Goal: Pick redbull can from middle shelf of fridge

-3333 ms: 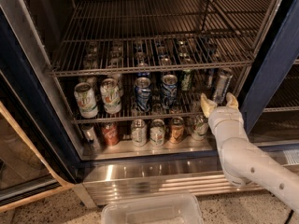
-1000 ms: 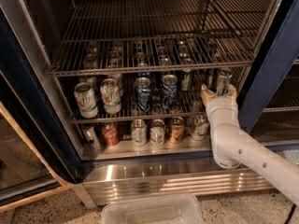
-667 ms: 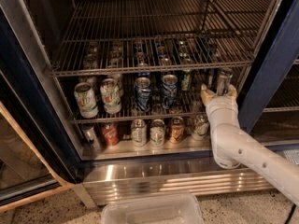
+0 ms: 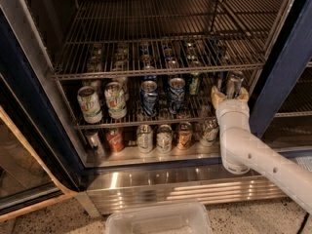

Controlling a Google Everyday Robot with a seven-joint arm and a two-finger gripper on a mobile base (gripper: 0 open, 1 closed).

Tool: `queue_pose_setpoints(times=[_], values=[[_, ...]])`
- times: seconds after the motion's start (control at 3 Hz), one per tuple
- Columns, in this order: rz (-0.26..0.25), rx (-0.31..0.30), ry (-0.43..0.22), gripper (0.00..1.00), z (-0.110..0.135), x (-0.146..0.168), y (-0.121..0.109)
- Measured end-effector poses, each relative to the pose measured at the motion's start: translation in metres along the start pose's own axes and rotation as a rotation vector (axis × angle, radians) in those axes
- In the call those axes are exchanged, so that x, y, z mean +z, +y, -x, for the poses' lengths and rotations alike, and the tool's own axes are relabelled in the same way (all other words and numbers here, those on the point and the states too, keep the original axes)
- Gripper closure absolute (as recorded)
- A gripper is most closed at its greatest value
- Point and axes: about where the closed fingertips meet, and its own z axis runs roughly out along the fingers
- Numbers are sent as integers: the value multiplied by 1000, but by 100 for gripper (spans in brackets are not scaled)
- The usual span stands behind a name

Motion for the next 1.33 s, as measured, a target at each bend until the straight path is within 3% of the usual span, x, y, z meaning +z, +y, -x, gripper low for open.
queue_pose_setpoints(times=[1.33], values=[[-60,33,-17,40,-1,17,-7]])
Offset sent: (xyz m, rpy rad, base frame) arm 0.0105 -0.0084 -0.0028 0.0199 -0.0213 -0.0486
